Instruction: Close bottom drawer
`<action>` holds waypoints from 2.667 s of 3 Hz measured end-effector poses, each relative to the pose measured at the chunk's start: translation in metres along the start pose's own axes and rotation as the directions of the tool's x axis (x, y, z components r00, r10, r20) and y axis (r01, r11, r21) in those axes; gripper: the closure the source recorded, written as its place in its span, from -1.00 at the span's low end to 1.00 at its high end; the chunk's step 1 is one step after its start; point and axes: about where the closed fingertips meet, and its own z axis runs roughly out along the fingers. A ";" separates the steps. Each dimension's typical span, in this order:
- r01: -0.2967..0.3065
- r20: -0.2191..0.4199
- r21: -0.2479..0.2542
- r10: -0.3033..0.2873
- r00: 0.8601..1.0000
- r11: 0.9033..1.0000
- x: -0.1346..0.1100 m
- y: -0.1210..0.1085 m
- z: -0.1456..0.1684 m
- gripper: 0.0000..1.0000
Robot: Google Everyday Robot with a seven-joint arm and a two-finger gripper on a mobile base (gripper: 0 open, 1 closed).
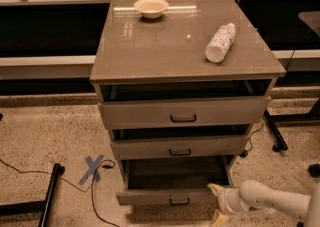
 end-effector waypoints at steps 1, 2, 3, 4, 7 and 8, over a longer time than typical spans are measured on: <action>-0.072 0.008 -0.020 0.072 0.997 0.997 0.022 0.028 0.003 -0.20; -0.109 -0.016 -0.019 0.109 0.994 0.994 0.051 0.031 0.022 0.28; -0.109 -0.013 -0.021 0.109 0.994 0.994 0.050 0.032 0.023 0.74; -0.118 0.040 -0.015 0.118 0.992 0.993 0.049 0.035 0.034 1.00; 0.027 0.184 -0.051 -0.017 0.983 0.998 0.064 0.018 0.157 1.00; 0.087 0.159 -0.004 -0.086 0.983 0.996 0.066 -0.008 0.158 1.00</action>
Offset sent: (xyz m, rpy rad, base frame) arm -0.0196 -0.0543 -0.0839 -0.0172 0.0861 -0.1319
